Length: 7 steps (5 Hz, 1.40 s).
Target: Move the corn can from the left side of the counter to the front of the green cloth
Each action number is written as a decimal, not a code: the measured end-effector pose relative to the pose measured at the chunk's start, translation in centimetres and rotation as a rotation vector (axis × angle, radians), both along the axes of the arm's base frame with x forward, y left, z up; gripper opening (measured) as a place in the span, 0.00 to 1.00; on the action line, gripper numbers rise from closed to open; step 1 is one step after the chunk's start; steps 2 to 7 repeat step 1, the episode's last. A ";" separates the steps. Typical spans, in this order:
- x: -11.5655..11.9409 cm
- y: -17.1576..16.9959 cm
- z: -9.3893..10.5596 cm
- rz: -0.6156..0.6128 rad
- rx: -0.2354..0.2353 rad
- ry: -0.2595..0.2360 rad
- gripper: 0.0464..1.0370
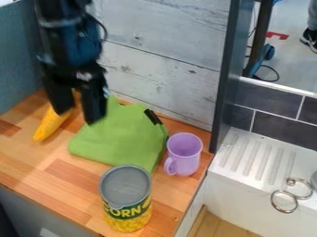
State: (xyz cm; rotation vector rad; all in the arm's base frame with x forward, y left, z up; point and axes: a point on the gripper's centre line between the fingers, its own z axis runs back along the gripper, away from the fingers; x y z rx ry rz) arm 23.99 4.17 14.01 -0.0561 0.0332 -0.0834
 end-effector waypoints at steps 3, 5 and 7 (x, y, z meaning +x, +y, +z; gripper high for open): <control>-0.8 2.0 0.6 0.064 0.125 0.026 0.96; -0.8 2.0 0.6 0.064 0.125 0.026 0.96; -0.8 2.0 0.6 0.064 0.125 0.026 0.96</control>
